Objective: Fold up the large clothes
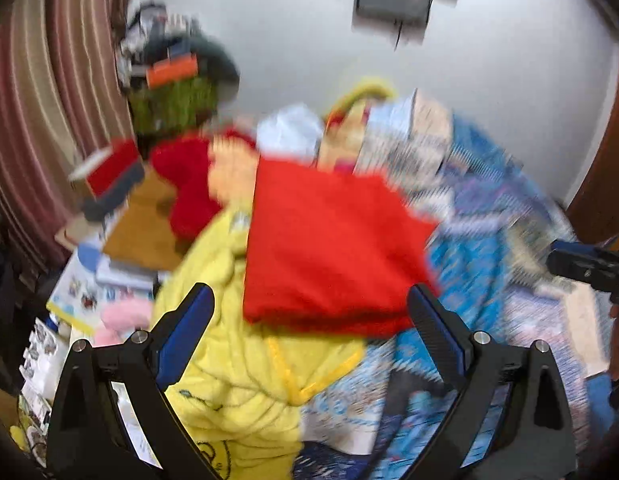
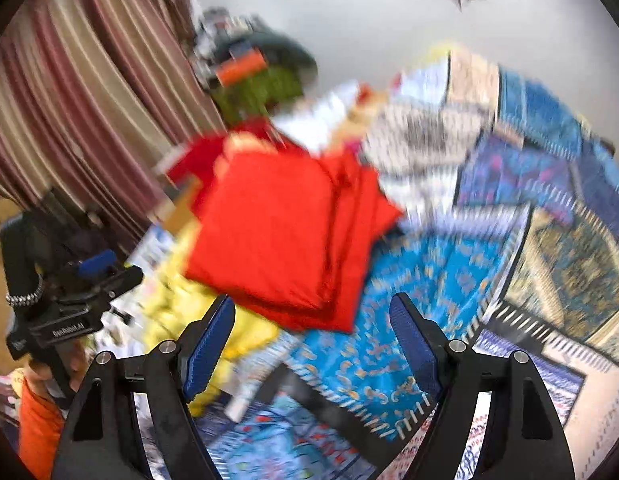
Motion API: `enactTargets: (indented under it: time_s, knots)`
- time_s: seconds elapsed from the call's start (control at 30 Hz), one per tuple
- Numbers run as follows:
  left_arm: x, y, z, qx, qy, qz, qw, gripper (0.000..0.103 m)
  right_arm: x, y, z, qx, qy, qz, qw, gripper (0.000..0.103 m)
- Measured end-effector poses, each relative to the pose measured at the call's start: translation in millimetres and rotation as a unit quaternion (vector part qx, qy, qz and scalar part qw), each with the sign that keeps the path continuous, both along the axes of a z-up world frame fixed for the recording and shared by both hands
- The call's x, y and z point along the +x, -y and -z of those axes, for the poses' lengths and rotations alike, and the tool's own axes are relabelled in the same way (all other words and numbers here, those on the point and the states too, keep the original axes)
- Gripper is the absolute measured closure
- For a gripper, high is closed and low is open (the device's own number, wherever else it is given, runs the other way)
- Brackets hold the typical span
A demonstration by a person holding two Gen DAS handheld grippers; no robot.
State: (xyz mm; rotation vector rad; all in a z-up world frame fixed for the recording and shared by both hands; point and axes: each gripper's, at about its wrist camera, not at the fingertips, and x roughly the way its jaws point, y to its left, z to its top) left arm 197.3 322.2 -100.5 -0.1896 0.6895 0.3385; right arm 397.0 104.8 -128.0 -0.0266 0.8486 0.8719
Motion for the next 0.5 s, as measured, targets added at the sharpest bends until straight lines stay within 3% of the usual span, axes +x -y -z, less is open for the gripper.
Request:
enactTargets:
  time_s: [0.13,0.23,0.4,0.5]
  knots:
    - [-39.1,31.9,-63.2,0.011,0.089,0.013,0.9959,0.005,-50.8,29.9,-70.3,0.064,0.077,-0.003,0.995,0.025]
    - [-73.4,58.9,-100.6,0.033,0.149,0.021,0.9881,0.005,-88.9,53.5,-107.2,0.105,0.117,-0.005,0.988,0.025]
    - [-123.1,99.8,-132.1,0.073,0.208,0.03,0.975,0.005,-148.9,90.0,-147.9,0.153,0.183,0.002,0.971,0.025]
    - [-148.0,118.4,-138.3,0.091,0.229,0.034,0.9685,0.005,-177.2,106.8,-156.8,0.169,0.197,0.004,0.966,0.025]
